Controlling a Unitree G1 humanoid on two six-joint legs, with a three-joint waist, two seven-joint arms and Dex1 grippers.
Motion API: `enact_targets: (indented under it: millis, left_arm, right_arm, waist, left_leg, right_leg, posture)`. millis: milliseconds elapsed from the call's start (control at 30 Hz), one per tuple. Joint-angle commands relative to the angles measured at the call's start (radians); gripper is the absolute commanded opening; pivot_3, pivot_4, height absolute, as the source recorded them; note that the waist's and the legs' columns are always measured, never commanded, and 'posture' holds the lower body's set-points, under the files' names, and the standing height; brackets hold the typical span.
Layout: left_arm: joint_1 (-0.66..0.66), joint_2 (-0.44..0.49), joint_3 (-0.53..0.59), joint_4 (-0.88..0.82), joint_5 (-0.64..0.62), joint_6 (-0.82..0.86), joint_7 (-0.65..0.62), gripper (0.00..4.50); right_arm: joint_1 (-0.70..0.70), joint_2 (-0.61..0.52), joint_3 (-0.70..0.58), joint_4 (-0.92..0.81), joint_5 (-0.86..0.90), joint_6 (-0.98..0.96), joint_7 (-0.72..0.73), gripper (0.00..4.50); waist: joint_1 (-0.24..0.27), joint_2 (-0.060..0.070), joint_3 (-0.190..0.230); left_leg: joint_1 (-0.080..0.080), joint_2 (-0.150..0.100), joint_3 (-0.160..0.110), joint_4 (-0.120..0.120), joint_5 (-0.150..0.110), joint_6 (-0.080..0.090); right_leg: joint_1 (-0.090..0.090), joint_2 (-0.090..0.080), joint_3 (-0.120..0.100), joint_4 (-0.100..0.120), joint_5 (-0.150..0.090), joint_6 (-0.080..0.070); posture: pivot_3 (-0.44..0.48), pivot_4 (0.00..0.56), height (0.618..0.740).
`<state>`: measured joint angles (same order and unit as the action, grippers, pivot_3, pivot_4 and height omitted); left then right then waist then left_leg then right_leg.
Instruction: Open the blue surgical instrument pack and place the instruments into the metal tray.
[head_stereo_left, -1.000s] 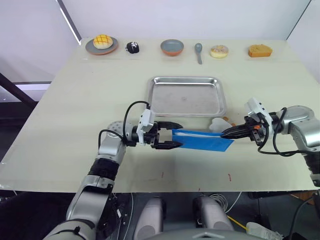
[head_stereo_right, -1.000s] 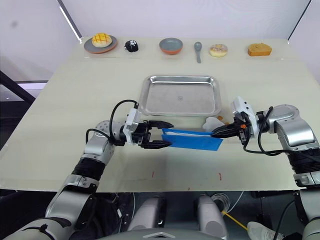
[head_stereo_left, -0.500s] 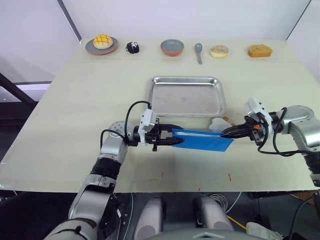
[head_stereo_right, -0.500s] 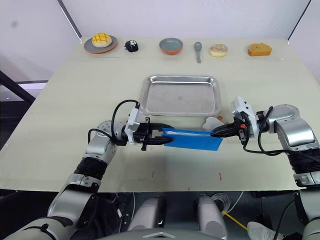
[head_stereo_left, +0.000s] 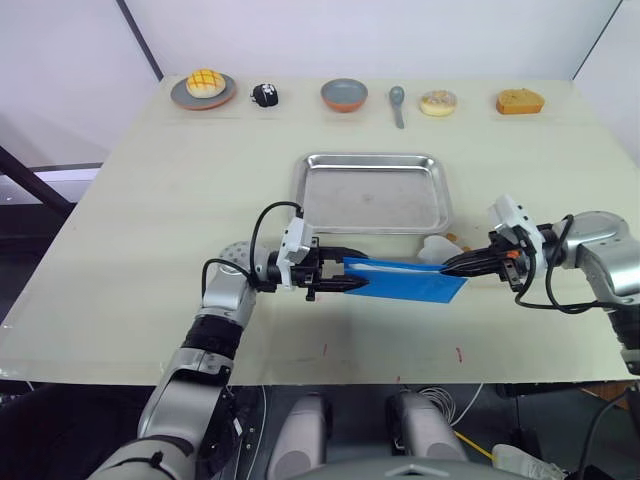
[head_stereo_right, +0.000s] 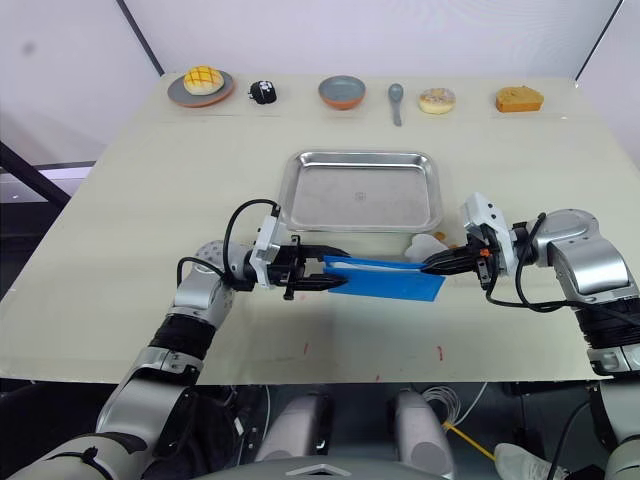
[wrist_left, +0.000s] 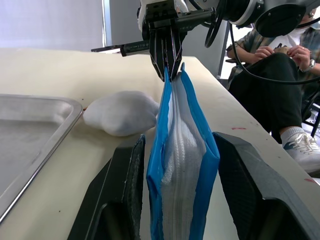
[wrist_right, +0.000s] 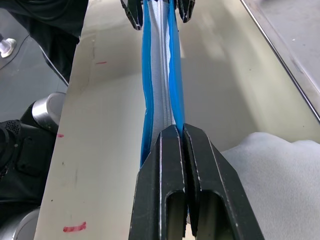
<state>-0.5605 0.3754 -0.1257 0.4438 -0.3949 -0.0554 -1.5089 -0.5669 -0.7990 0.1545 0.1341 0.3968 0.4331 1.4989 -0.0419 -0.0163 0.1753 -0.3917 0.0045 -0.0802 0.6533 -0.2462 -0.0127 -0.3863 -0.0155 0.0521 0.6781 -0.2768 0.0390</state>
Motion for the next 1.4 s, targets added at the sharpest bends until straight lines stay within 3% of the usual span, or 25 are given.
enact_targets:
  millis: [33,100,233,267,600,800,900,1033,1200,1400]
  left_arm:
    - [-0.019,-0.005,0.015,-0.014,-0.011,-0.012,-0.012,2.28]
    - [-0.021,-0.005,0.012,-0.012,-0.007,-0.017,-0.013,2.28]
    - [-0.021,-0.012,0.009,-0.012,-0.001,-0.025,-0.006,0.31]
    - [-0.02,-0.013,0.008,-0.014,0.001,-0.026,-0.004,0.02]
    - [-0.002,-0.009,0.008,-0.043,0.017,-0.041,0.024,0.02]
    - [0.01,0.002,0.012,-0.059,0.027,-0.045,0.047,0.0]
    - [0.009,0.005,0.014,-0.059,0.028,-0.047,0.053,0.0]
    - [0.013,0.011,0.015,-0.066,0.029,-0.05,0.063,0.0]
    - [0.02,0.021,0.02,-0.073,0.027,-0.051,0.066,0.0]
    - [0.034,0.032,0.023,-0.081,0.023,-0.059,0.065,0.0]
  right_arm:
    - [0.01,0.006,0.001,-0.025,-0.002,0.004,-0.003,0.0]
    - [0.009,0.006,0.001,-0.027,-0.001,0.005,-0.004,0.0]
    - [0.008,0.009,-0.001,-0.029,-0.001,0.003,-0.009,0.0]
    - [0.009,0.009,-0.002,-0.031,0.0,0.005,-0.01,0.0]
    - [0.021,0.013,-0.05,-0.048,0.014,-0.008,-0.053,0.0]
    - [0.146,-0.093,-0.219,-0.154,0.095,0.036,-0.072,2.72]
    - [0.24,-0.151,-0.335,-0.241,0.16,0.087,-0.095,4.33]
    - [0.389,-0.207,-0.54,-0.41,0.263,0.195,-0.144,4.33]
    - [0.508,-0.228,-0.691,-0.54,0.347,0.292,-0.206,4.33]
    - [0.569,-0.238,-0.755,-0.585,0.384,0.328,-0.245,4.33]
  waist:
    - [0.0,0.0,0.0]
    - [0.0,0.0,0.0]
    - [0.0,0.0,0.0]
    - [0.0,0.0,0.0]
    - [0.001,0.0,0.0]
    - [0.008,0.0,0.0]
    - [0.016,0.0,0.0]
    - [0.015,0.001,0.0]
    - [0.014,0.0,0.0]
    - [0.012,0.0,0.0]
  left_leg:
    - [0.0,0.0,0.0,0.0,0.0,0.0]
    - [0.0,0.0,0.0,0.0,0.0,0.0]
    - [0.0,0.0,0.0,0.0,0.0,0.0]
    - [0.0,0.0,0.0,0.0,0.0,0.0]
    - [0.0,0.0,0.0,0.0,0.0,0.0]
    - [-0.002,-0.001,-0.002,0.0,0.0,0.0]
    - [-0.003,-0.002,-0.004,0.0,0.0,0.0]
    - [-0.002,-0.002,-0.004,0.0,0.0,0.0]
    - [-0.002,-0.002,-0.003,0.0,0.0,0.0]
    - [-0.002,-0.002,-0.003,0.0,0.0,0.0]
  right_leg:
    - [0.0,0.0,0.0,0.0,0.0,0.0]
    - [0.0,0.0,0.0,0.0,0.0,0.0]
    - [0.0,0.0,0.0,0.0,0.0,0.0]
    - [0.0,0.0,0.0,0.0,0.0,0.0]
    - [0.0,0.0,0.0,0.0,0.0,0.0]
    - [0.0,-0.001,-0.001,-0.001,0.0,0.0]
    - [0.0,-0.002,-0.003,-0.001,0.0,0.0]
    - [0.0,-0.001,-0.003,0.0,0.0,0.0]
    - [0.0,-0.001,-0.002,0.0,0.0,0.0]
    - [0.001,-0.001,-0.002,-0.001,0.0,0.0]
  posture:
    - [0.0,0.15,0.74]
    - [0.0,0.15,0.74]
    - [0.0,0.15,0.74]
    - [0.0,0.15,0.74]
    - [0.0,0.15,0.74]
    - [0.0,0.15,0.74]
    - [0.0,0.15,0.74]
    - [0.0,0.15,0.74]
    - [0.0,0.15,0.74]
    - [0.0,0.15,0.74]
